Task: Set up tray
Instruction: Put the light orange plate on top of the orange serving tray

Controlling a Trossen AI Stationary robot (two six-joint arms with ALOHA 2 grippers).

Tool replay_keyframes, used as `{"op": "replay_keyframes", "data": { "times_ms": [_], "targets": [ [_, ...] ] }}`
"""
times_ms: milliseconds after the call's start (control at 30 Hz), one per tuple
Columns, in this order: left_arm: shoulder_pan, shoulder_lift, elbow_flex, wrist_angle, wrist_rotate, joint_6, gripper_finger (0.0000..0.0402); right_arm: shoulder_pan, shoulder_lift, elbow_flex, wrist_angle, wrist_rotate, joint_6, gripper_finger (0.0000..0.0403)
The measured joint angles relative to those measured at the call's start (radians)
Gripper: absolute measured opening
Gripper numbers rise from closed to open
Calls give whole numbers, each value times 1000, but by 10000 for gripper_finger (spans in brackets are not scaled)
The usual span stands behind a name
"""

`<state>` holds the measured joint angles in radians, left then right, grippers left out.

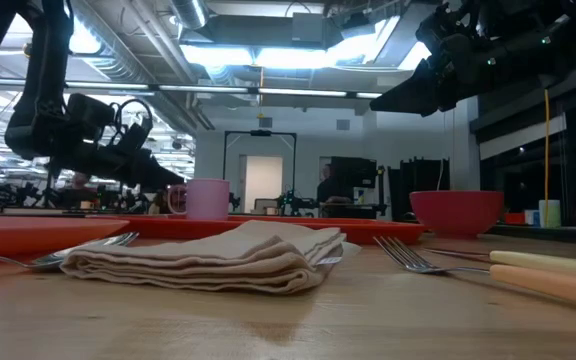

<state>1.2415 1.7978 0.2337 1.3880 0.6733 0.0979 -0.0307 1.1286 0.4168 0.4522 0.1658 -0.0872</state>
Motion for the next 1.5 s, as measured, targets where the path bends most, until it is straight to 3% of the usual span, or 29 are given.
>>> {"op": "replay_keyframes", "data": {
  "times_ms": [300, 533, 667, 833, 1200, 1367, 1500],
  "targets": [
    [-43, -85, 0, 0, -1, -6, 109, 0, 0, 0, 0, 0, 0, 7],
    [-116, -243, -1, -11, -1, -8, 109, 0, 0, 0, 0, 0, 0, 7],
    [-175, -372, -1, -115, 0, -7, 109, 0, 0, 0, 0, 0, -23, 8],
    [-244, -553, -1, -383, -7, 41, 109, 0, 0, 0, 1, 0, -76, 8],
    [-430, -911, -1, -807, -185, 53, 109, 0, 0, 0, 2, 0, -76, 15],
    [-563, -996, -1, -936, -330, 54, 109, 0, 0, 0, 12, 0, -76, 13],
    [-685, -1018, -1, -945, -424, 42, 106, 0, 0, 0, 45, 0, -78, 7]
  ]
}}
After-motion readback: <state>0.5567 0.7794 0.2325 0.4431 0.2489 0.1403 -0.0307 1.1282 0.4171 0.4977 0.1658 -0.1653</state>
